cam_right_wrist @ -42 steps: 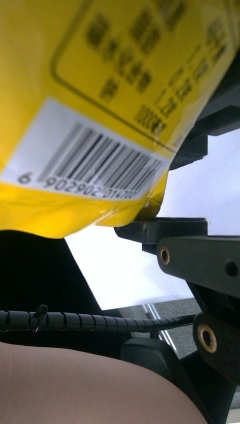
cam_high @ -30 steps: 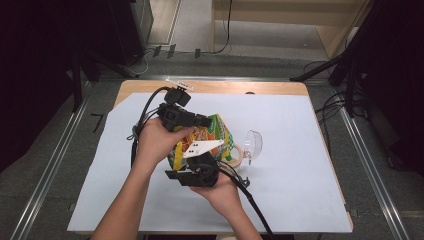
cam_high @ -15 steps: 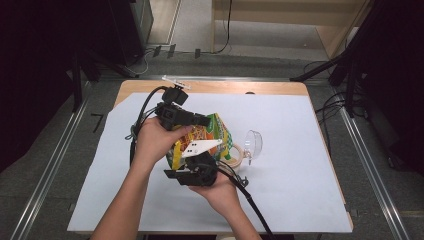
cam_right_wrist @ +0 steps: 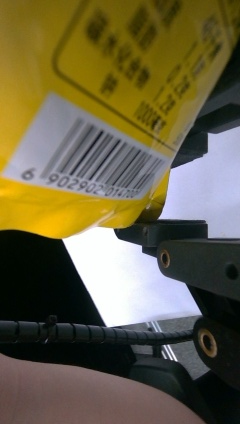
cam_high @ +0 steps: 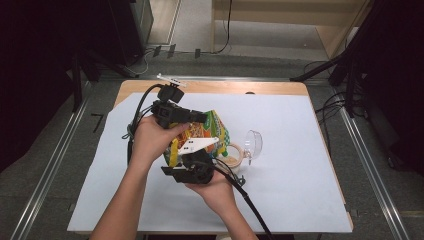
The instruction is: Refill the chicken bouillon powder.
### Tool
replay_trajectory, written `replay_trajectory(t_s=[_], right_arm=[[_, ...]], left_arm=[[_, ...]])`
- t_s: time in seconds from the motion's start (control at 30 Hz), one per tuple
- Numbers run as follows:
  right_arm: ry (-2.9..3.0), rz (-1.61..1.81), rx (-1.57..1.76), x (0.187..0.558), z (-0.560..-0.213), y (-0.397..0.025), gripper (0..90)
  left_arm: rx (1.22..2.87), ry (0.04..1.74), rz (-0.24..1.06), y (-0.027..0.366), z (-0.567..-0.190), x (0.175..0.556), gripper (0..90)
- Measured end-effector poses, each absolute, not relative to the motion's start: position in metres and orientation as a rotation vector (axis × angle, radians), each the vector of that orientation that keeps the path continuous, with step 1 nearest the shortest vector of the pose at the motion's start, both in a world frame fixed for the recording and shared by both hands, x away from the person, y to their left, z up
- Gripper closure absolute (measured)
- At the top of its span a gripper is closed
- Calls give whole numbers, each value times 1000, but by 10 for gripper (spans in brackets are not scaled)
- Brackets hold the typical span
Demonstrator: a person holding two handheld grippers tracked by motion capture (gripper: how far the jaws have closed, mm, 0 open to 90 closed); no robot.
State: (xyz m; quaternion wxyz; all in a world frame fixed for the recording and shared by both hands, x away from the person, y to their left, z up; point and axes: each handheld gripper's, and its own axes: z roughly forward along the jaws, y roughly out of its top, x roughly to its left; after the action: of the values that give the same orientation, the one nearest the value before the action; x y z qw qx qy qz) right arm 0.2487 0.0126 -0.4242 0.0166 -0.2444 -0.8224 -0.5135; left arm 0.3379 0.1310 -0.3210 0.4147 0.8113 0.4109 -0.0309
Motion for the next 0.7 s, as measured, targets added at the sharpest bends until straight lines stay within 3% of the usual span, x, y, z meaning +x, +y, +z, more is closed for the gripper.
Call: replay_trajectory(t_s=[0.47, 0.7], right_arm=[[-2521, -1593, -795, 251, -426, 12, 655], [-2516, -1611, -782, 249, -426, 9, 678]], left_arm=[[2052, 1033, -63, 128, -324, 340, 798], [2054, 1034, -66, 127, -323, 337, 796]])
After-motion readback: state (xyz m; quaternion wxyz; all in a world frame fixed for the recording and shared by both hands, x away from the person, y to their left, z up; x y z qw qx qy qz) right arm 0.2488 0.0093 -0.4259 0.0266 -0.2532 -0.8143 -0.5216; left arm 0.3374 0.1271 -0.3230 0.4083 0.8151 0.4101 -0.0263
